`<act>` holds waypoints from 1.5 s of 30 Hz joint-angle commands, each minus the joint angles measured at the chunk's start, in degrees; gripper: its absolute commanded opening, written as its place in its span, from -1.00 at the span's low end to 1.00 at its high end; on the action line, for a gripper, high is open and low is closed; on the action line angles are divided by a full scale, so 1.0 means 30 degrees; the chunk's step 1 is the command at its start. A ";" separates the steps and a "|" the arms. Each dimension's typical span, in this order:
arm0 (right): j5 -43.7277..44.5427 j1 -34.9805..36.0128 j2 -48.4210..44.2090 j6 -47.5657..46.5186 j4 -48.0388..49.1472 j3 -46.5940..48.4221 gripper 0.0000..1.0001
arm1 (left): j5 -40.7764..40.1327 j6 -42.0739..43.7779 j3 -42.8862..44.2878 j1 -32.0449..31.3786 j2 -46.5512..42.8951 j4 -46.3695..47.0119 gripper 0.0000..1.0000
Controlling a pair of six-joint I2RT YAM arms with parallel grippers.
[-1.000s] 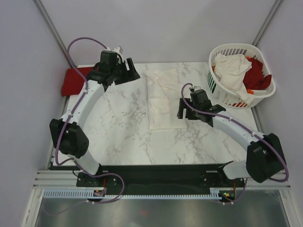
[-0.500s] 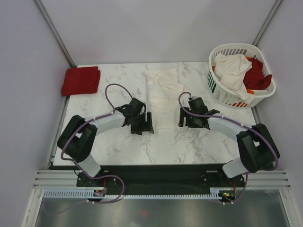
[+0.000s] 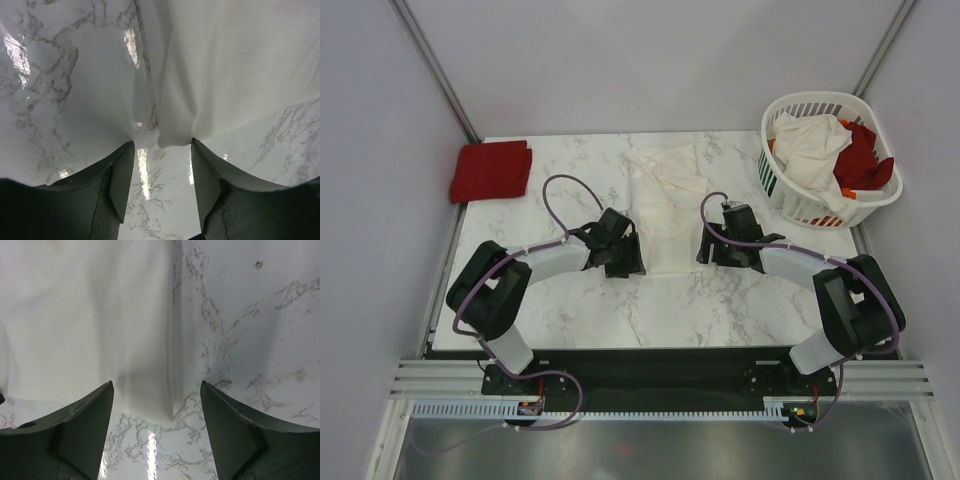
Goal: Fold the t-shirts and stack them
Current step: Fold the tshirt
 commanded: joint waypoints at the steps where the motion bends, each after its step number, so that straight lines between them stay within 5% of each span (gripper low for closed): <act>1: -0.0703 -0.0140 0.0226 0.0074 -0.0368 -0.0711 0.57 | -0.1450 -0.1143 0.0324 0.0071 0.1077 0.0628 0.15; 11: -0.1231 -0.0169 -0.0156 0.0746 -0.0515 -0.1793 0.34 | -0.1861 -0.1144 0.1174 0.0071 0.1989 0.0745 0.00; 20: -0.2547 -0.0169 0.0488 0.1158 0.0773 -0.2645 -0.60 | -0.1745 -0.1085 0.0559 0.0042 0.1813 0.0833 -0.91; 25: -0.2930 -0.0169 -0.0008 0.1216 0.0833 -0.2791 -1.00 | -0.1627 -0.1114 0.0237 -0.0016 0.1433 0.0863 -0.95; 36: -0.2490 -0.0052 -0.6120 0.1801 -0.4261 -0.2997 -1.00 | 0.0247 -0.2988 -0.2546 -0.0514 -0.4100 -0.0949 -0.95; 45: -0.2492 0.0651 -1.0145 0.2623 -0.7779 -0.0686 -1.00 | -0.0072 -0.3371 -0.0734 -0.1218 -0.9377 -0.4463 -0.95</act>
